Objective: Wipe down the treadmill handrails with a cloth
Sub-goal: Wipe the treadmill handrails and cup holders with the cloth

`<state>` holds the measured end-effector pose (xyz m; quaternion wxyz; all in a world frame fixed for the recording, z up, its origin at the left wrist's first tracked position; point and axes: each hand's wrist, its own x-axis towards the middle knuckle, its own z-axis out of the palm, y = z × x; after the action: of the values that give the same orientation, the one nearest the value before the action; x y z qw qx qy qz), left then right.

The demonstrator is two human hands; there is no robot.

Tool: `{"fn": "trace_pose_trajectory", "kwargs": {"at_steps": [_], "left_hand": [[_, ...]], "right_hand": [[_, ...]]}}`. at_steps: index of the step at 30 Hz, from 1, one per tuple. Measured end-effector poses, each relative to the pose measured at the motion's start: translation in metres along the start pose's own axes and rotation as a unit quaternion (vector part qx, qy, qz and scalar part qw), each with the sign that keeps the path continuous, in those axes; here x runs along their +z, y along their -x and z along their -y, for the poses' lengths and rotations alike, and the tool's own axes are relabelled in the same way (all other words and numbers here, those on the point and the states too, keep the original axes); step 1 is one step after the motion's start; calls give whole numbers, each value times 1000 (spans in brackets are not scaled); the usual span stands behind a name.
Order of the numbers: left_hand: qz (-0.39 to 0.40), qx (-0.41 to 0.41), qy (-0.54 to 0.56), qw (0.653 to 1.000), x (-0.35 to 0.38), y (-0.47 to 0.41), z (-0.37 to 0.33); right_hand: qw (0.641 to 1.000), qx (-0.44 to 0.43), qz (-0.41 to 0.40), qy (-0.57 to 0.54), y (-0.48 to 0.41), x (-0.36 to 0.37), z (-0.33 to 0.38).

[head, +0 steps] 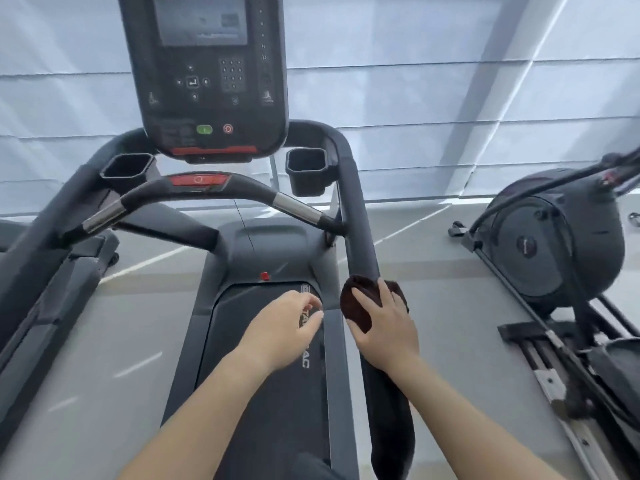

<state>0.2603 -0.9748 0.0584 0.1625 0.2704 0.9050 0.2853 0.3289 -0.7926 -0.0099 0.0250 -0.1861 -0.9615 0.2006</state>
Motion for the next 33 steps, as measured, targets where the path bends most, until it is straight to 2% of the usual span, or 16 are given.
{"fn": "trace_pose_trajectory", "kwargs": {"at_steps": [3, 7, 16, 24, 29, 33], "left_hand": [[-1, 34, -15, 999, -8, -22, 10], [8, 56, -45, 997, -19, -65, 25], [-15, 132, -149, 980, -64, -243, 52], [-4, 109, -209, 972, -89, -352, 93], [-8, 79, -222, 972, -81, -354, 98], [-21, 67, -197, 978, -79, -357, 100]], "right_hand": [[1000, 12, -22, -18, -20, 2, 1], [999, 23, -43, 9, -62, 7, 7], [995, 42, -88, 24, -217, 13, 15], [993, 60, -104, 1, -334, 6, 19], [992, 48, -108, -48, -324, 1, 15], [991, 28, -122, -35, -293, 10, 10]]}}
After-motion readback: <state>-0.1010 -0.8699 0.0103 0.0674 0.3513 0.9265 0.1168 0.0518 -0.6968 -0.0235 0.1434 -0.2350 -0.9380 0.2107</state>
